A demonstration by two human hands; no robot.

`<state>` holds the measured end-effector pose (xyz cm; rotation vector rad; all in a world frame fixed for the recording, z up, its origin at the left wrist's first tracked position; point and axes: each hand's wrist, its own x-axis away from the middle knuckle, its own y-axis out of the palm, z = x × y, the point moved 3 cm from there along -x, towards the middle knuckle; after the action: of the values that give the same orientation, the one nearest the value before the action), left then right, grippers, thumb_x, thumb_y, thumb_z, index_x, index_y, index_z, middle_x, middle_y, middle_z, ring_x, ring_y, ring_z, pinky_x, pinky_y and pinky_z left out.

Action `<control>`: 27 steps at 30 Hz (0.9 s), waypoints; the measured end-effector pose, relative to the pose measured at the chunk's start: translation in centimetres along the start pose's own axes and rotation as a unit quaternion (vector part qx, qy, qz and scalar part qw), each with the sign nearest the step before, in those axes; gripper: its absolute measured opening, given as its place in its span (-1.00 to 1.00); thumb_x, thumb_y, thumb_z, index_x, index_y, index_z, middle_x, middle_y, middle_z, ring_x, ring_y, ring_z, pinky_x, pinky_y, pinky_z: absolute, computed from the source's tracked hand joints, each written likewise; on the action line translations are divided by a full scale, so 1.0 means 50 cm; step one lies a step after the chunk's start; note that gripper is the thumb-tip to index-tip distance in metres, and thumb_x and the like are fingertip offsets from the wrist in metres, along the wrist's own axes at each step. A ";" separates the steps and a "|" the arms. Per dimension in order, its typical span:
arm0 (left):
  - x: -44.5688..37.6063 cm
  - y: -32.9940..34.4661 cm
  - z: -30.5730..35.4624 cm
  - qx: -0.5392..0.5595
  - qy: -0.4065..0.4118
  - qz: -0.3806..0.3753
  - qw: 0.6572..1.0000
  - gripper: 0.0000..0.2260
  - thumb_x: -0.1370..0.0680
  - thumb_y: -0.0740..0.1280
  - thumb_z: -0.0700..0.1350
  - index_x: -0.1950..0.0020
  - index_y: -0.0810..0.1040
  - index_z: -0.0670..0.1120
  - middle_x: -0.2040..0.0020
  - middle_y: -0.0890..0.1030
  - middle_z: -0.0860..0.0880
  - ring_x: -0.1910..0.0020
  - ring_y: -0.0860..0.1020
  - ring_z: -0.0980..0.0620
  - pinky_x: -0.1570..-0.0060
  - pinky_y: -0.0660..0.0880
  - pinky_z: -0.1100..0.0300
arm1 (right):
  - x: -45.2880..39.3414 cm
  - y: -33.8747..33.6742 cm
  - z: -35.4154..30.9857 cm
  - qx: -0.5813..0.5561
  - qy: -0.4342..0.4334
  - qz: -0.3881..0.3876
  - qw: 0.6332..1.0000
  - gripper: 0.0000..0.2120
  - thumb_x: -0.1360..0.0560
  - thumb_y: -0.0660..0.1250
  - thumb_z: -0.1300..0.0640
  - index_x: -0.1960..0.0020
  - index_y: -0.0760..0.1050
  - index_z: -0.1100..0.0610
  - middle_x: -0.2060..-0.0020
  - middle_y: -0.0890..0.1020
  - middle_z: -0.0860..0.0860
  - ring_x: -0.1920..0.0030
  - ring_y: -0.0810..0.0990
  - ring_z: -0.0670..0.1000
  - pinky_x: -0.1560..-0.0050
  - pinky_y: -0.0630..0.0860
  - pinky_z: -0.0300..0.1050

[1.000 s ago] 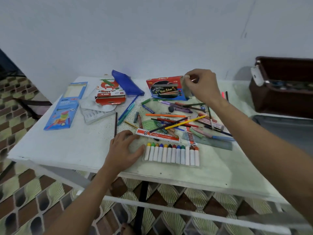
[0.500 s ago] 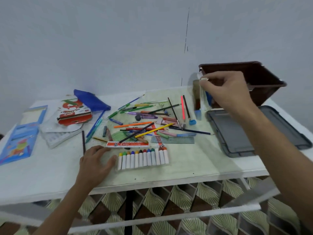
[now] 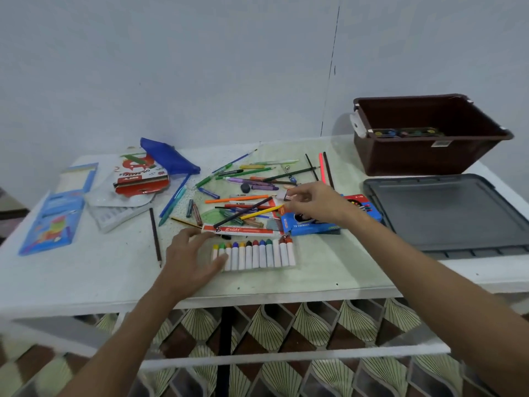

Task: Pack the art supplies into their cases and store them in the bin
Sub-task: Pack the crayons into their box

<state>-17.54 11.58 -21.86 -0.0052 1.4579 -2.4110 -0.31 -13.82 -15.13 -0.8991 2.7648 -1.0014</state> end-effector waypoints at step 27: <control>-0.045 0.035 0.131 -0.114 0.082 -0.243 0.960 -0.23 -0.28 0.33 0.37 -0.42 0.34 0.08 -0.12 0.30 0.09 -0.16 0.31 0.06 -0.31 0.27 -0.01 | 0.063 -0.056 0.072 0.152 -0.090 -0.052 0.983 -0.03 -0.13 0.62 -0.18 -0.43 0.31 0.04 -0.17 0.38 -0.08 -0.17 0.43 -0.09 -0.25 0.46 -0.15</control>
<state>-13.82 5.80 -19.85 -0.2508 2.0004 -2.6458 -0.58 -19.30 -15.85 -1.0356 2.3537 -1.2469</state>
